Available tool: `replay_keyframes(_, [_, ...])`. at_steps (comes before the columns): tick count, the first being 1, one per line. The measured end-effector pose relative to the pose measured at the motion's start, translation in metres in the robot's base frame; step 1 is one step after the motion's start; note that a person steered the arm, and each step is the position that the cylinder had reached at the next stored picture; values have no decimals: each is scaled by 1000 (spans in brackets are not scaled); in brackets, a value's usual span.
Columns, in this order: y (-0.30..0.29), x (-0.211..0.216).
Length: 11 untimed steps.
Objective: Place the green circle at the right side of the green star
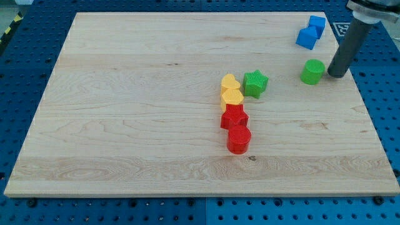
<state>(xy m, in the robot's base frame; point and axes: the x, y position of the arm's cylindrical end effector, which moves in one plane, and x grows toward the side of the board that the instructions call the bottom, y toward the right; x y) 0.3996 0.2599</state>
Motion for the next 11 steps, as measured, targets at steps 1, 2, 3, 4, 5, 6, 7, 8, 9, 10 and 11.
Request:
replay_keyframes(1, [-14, 9])
replay_keyframes(2, [-24, 11])
replay_keyframes(3, [-4, 2])
replay_keyframes(4, [-1, -10])
replay_keyframes(5, [-24, -28])
replay_keyframes(6, [-29, -10])
replay_keyframes(7, [-29, -10])
replay_keyframes(8, [-29, -9])
replay_keyframes(9, [-29, -9])
replay_keyframes(10, [-32, -9])
replay_keyframes(11, [-36, -9])
